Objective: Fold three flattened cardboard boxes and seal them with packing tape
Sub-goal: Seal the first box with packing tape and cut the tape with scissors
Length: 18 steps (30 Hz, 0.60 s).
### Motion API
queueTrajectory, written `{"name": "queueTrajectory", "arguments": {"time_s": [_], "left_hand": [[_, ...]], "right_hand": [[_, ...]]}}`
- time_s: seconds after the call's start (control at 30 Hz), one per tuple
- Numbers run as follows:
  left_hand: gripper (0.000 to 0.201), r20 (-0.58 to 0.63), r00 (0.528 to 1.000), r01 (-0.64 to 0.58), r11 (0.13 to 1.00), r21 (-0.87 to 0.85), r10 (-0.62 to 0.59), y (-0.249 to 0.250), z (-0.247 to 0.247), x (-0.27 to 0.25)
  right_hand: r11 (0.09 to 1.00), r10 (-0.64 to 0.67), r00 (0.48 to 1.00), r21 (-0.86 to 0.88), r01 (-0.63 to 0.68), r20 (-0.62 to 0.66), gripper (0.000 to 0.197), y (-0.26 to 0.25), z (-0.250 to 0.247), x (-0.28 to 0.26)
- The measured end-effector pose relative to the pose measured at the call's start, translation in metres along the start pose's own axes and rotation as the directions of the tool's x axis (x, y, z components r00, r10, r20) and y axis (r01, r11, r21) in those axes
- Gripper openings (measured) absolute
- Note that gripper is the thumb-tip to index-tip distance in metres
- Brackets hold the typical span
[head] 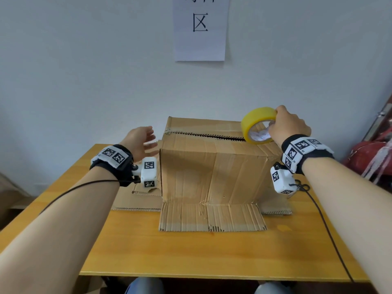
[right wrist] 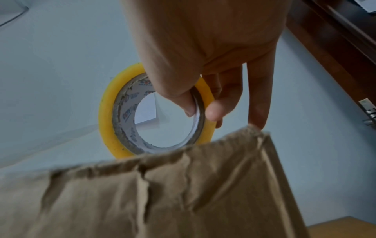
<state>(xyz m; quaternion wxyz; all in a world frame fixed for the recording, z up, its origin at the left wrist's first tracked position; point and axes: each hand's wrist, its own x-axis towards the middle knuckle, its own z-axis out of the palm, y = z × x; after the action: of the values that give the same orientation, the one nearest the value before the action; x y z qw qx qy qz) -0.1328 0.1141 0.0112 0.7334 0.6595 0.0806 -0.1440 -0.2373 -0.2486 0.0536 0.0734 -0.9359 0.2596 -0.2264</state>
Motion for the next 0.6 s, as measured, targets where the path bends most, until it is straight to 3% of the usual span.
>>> {"name": "queueTrajectory", "arguments": {"time_s": [0.1,0.3,0.37,0.47,0.53,0.6], "left_hand": [[0.031,0.124,0.992,0.007,0.999,-0.048,-0.001,-0.001,0.003,-0.002],[0.063,0.246,0.961,0.07,0.972,0.226,-0.126,-0.01,0.008,-0.008],[0.064,0.262,0.956,0.048,0.951,0.306,-0.132,-0.01,0.006,-0.011],[0.074,0.293,0.923,0.125,0.915,0.383,-0.248,-0.006,0.003,-0.016],[0.081,0.339,0.882,0.207,0.916,0.345,-0.327,-0.003,0.003,-0.022],[0.082,0.35,0.888,0.211,0.94,0.268,-0.299,-0.003,0.004,-0.027]], "right_hand": [[1.0,0.001,1.0,0.006,-0.001,-0.001,0.026,0.0,0.0,0.001],[0.997,-0.002,1.0,0.08,0.003,-0.005,0.026,0.005,0.003,0.0],[0.985,0.019,1.0,0.17,-0.021,0.014,0.018,0.01,0.007,0.0],[0.924,0.06,0.995,0.373,-0.087,0.082,0.008,0.014,0.012,-0.003],[0.861,0.083,0.988,0.49,-0.135,0.127,0.007,0.014,0.012,-0.004],[0.812,0.086,0.985,0.562,-0.158,0.152,0.009,0.014,0.01,-0.005]]}}
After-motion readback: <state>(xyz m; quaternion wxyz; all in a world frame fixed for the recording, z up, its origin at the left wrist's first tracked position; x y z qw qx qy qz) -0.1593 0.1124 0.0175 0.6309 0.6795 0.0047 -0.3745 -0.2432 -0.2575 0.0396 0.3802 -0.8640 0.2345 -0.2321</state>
